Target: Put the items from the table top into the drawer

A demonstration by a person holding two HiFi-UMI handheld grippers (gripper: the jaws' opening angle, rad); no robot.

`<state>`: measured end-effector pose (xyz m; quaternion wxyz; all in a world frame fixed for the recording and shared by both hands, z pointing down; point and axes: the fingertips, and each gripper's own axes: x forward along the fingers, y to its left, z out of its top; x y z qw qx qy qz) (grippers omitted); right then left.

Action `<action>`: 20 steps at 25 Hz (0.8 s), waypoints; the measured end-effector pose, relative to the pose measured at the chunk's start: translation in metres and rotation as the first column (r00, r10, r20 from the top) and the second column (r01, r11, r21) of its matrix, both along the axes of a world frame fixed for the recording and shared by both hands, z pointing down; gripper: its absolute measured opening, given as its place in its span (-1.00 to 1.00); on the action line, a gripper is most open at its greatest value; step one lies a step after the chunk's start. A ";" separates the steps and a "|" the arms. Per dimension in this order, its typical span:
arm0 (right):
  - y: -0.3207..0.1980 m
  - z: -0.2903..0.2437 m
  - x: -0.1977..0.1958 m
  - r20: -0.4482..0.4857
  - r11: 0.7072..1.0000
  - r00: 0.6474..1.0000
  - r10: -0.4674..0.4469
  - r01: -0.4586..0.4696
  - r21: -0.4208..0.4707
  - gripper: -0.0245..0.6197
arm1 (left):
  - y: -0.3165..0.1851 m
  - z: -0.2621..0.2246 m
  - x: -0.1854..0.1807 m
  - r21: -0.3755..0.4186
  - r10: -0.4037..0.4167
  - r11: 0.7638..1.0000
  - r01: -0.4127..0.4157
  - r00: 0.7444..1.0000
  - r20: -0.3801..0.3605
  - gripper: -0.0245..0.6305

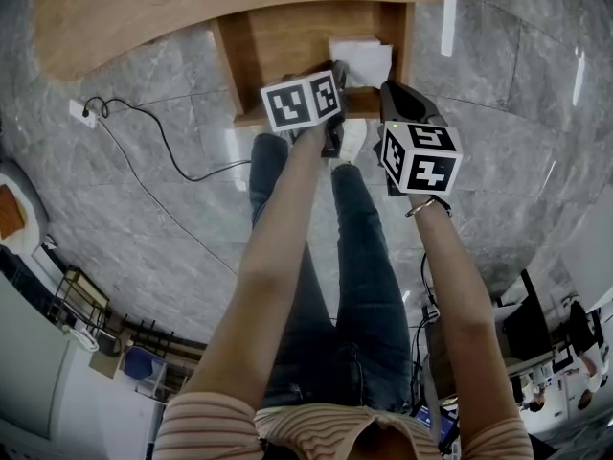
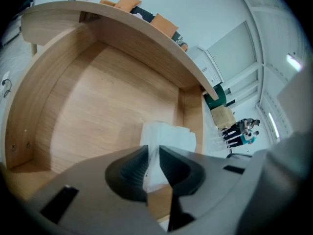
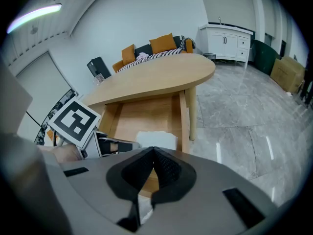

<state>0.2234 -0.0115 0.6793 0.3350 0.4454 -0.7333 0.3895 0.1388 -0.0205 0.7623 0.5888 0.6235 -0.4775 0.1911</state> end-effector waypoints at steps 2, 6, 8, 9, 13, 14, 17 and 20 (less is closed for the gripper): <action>0.000 -0.002 0.000 0.001 1.000 1.000 0.002 -0.002 0.005 -0.90 | 0.001 -0.001 0.001 -0.001 0.004 1.000 -0.004 1.000 -0.003 -0.73; 0.000 -0.008 0.000 0.001 1.000 1.000 0.007 -0.007 0.018 -0.90 | 0.003 -0.007 0.004 0.002 0.015 1.000 -0.015 1.000 -0.002 -0.65; -0.001 -0.012 0.001 0.002 1.000 1.000 0.011 -0.011 0.025 -0.90 | 0.004 -0.012 0.005 0.012 0.025 1.000 -0.025 1.000 0.011 -0.61; -0.002 -0.015 0.001 0.004 0.999 1.000 0.014 -0.014 0.029 -0.90 | 0.003 -0.015 0.004 0.018 0.024 1.000 -0.024 1.000 0.019 -0.59; -0.006 -0.028 0.001 0.017 0.998 0.999 0.029 -0.030 0.052 -0.90 | 0.000 -0.032 -0.004 0.055 -0.017 0.998 0.015 0.999 0.038 -0.59; -0.007 -0.033 0.001 0.021 0.998 0.999 0.032 -0.034 0.061 -0.90 | -0.001 -0.038 -0.006 0.067 -0.024 0.997 0.021 0.999 0.041 -0.59; -0.012 -0.049 0.002 0.033 0.995 0.999 0.043 -0.046 0.090 -0.90 | -0.001 -0.058 -0.009 0.112 -0.018 0.994 0.013 0.999 0.041 -0.59; -0.017 -0.066 0.000 0.048 0.991 0.997 0.058 -0.063 0.116 -0.90 | -0.001 -0.080 -0.012 0.155 0.020 0.988 -0.028 0.998 0.052 -0.60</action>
